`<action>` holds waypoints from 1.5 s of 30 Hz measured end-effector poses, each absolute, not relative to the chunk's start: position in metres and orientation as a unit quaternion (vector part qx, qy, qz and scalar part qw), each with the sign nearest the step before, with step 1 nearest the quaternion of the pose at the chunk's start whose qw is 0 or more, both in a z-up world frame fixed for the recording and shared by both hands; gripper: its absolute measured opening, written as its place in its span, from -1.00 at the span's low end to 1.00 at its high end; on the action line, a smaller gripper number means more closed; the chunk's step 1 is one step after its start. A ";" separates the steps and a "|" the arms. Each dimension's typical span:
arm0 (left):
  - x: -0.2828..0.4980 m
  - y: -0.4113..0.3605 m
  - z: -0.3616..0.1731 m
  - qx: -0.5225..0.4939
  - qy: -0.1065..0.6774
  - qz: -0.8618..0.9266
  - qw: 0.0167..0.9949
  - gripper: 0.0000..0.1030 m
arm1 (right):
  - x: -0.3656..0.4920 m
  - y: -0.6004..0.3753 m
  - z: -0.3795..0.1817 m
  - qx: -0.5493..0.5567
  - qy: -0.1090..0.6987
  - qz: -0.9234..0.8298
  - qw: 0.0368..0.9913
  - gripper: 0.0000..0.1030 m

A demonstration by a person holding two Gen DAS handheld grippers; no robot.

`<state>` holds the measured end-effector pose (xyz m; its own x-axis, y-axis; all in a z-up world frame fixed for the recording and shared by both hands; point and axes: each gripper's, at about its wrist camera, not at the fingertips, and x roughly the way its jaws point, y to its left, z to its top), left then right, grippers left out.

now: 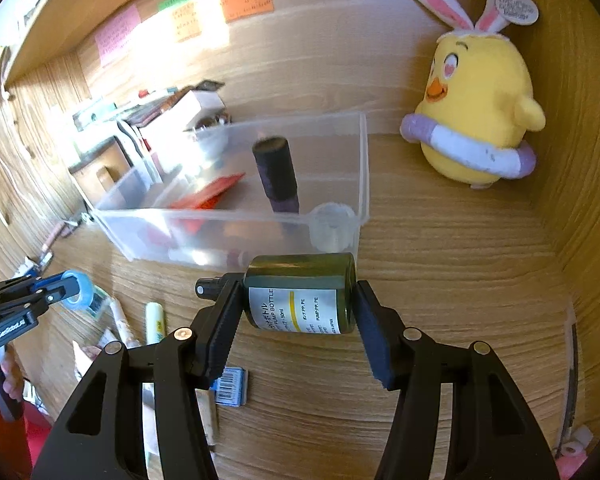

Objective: Organize objects
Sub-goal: 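Carry the green bottle and blue tape into the clear box and release both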

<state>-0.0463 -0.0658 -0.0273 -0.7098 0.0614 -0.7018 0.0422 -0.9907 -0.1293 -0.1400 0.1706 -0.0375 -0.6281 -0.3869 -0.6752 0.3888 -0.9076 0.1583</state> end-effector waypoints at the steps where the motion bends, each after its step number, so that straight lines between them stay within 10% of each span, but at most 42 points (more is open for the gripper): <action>1: -0.047 -0.065 -0.024 -0.376 -0.068 0.924 0.006 -0.69 | -0.138 0.171 -0.033 0.369 -0.001 -0.904 0.217 0.02; 45: -0.169 -0.041 -0.012 -0.376 -0.034 0.926 0.030 -0.68 | -0.214 0.117 -0.032 0.385 0.025 -0.898 0.209 0.03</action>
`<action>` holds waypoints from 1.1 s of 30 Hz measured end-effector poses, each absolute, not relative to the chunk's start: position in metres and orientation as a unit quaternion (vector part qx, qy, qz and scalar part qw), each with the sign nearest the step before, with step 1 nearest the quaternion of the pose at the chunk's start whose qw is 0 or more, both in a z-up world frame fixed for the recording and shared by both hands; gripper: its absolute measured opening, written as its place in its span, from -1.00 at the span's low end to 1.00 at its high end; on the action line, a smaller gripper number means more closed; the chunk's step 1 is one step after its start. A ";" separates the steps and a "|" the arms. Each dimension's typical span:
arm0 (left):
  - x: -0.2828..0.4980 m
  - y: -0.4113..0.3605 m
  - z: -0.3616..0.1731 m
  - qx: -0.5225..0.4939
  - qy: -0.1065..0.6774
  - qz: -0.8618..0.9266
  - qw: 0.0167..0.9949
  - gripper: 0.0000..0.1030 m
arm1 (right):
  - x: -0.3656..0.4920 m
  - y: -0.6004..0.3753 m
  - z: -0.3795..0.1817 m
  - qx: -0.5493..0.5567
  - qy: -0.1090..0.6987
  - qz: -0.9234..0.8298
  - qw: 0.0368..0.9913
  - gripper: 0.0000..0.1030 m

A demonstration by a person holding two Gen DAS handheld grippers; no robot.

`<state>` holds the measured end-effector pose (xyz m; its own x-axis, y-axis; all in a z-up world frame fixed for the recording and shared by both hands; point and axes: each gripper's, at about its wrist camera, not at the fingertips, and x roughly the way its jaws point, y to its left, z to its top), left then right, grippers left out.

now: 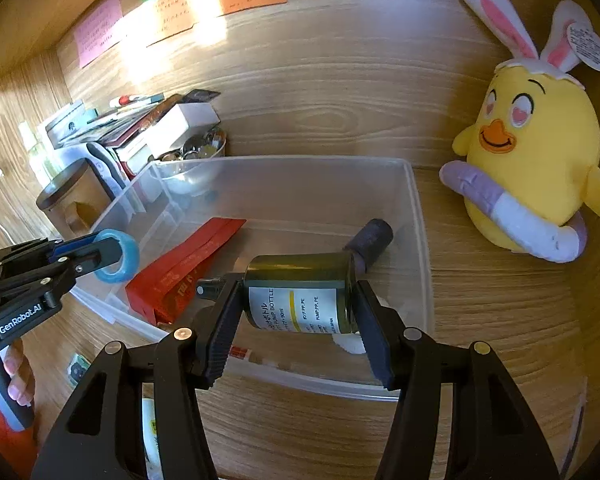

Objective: Organize objects
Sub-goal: 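Carry the green bottle and blue tape into the clear box and release both, then grasp the eraser with the right tool while the left tool grasps the small green box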

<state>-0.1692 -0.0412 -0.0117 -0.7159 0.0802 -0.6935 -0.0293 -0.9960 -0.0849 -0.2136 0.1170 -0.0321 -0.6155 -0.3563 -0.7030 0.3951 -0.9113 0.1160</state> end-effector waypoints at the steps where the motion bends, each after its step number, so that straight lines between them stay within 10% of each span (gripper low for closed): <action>1: -0.171 -0.041 -0.013 -0.379 -0.033 0.924 0.029 -0.68 | -0.213 0.116 -0.032 0.385 0.027 -0.899 0.208 0.03; 14: -0.165 -0.039 -0.013 -0.387 -0.029 0.921 0.033 -0.64 | -0.207 0.116 -0.027 0.379 0.036 -0.902 0.206 0.03; 21: -0.146 -0.039 -0.001 -0.368 -0.027 0.929 0.029 0.18 | -0.194 0.120 -0.019 0.371 0.041 -0.903 0.213 0.22; 33: -0.099 -0.039 0.015 -0.339 -0.030 0.940 0.019 0.77 | -0.150 0.144 -0.004 0.348 0.027 -0.911 0.220 0.53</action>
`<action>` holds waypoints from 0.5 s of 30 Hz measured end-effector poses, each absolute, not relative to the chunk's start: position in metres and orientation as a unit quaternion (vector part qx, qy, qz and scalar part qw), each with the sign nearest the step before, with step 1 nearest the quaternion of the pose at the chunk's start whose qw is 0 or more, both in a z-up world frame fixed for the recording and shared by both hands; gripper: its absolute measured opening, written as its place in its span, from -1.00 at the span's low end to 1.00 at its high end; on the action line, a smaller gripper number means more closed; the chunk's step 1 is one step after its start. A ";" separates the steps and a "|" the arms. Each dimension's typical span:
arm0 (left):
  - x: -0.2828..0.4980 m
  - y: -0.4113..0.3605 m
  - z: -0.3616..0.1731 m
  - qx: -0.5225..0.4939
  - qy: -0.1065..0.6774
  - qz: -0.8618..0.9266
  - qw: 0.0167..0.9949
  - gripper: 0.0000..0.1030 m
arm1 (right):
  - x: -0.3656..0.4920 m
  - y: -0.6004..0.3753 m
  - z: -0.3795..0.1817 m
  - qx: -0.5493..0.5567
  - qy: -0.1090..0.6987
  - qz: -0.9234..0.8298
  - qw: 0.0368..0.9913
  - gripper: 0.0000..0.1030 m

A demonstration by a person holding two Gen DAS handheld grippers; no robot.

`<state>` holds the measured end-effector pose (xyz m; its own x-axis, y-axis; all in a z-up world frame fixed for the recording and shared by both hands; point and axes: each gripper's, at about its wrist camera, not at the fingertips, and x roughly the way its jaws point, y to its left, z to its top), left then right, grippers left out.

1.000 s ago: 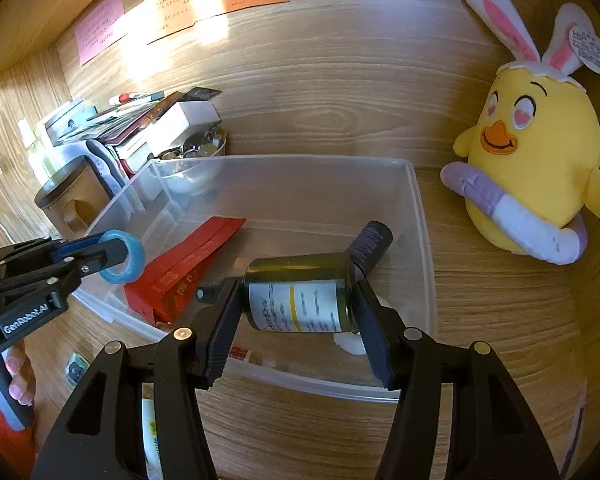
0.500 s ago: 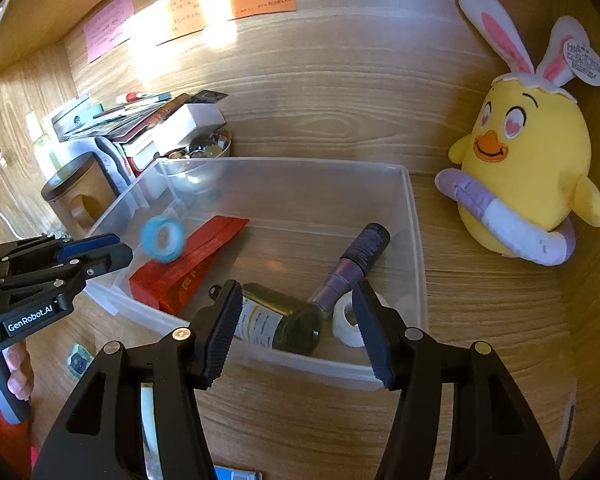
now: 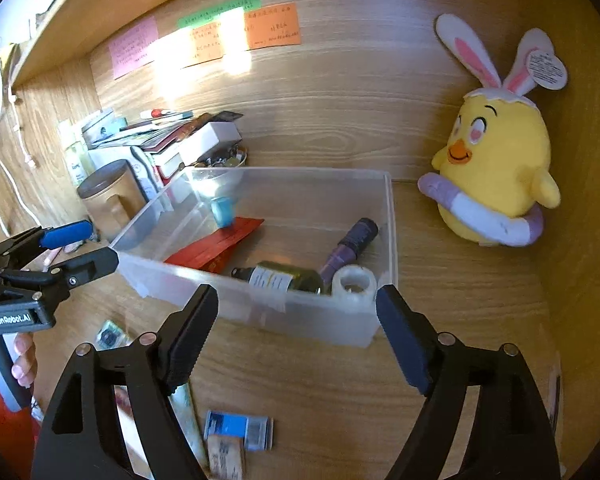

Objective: Organize objects
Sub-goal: 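Grasp the eraser with the right tool while the left tool grasps the small green box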

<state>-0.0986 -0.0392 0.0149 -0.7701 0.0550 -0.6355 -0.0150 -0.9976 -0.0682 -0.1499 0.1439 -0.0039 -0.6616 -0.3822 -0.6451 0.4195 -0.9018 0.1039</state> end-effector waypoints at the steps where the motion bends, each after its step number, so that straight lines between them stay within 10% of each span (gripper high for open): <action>1: -0.096 -0.040 0.013 -0.341 -0.032 0.939 0.018 0.77 | -0.145 0.146 -0.005 0.348 0.026 -0.911 0.221 0.54; 15: -0.058 -0.057 -0.013 -0.375 -0.039 0.926 -0.013 0.77 | -0.098 0.149 -0.029 0.366 0.036 -0.900 0.234 0.54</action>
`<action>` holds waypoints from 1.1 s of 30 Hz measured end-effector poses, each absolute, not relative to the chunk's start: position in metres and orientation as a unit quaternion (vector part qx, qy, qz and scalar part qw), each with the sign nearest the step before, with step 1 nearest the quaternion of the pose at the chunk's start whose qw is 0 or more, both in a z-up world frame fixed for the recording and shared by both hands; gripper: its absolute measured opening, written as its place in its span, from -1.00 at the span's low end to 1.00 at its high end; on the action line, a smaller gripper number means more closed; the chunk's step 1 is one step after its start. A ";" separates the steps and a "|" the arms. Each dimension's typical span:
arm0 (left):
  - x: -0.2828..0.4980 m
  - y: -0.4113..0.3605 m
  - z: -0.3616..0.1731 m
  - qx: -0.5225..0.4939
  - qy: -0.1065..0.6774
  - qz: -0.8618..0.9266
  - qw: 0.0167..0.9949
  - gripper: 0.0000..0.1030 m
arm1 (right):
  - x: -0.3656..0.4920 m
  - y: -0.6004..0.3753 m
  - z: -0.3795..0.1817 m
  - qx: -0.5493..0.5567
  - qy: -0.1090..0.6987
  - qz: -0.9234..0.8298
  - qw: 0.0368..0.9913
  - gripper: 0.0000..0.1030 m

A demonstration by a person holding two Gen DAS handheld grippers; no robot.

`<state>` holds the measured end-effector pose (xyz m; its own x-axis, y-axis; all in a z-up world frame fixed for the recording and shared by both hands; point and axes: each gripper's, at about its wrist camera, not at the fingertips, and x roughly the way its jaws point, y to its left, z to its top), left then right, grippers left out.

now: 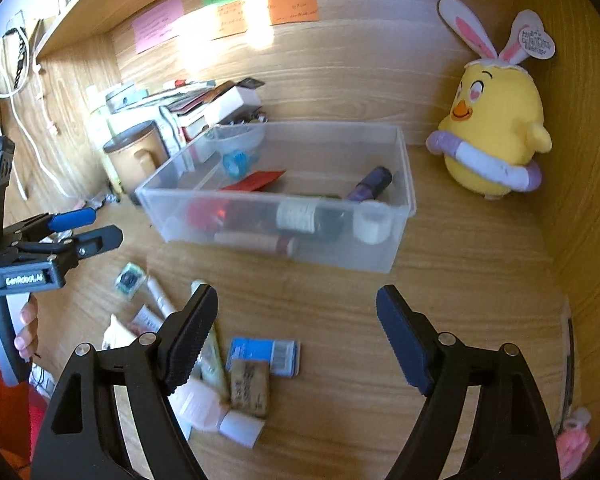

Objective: Organize objects
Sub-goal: 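Grasp the eraser with the right tool while the left tool grasps the small green box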

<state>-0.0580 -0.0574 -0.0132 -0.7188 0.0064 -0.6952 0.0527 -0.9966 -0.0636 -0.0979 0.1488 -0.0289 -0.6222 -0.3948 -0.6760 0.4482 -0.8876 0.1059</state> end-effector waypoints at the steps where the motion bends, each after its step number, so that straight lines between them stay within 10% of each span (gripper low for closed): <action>1: -0.055 -0.060 -0.016 0.379 0.040 -0.924 0.015 0.77 | -0.094 0.148 -0.031 0.368 0.038 -0.899 0.234 0.54; 17: -0.035 -0.060 -0.050 0.426 0.039 -0.904 0.006 0.67 | -0.072 0.151 -0.068 0.422 0.018 -0.874 0.240 0.53; 33: -0.055 -0.056 -0.065 0.446 0.049 -0.894 0.006 -0.27 | -0.079 0.137 -0.072 0.425 0.049 -0.863 0.268 -0.52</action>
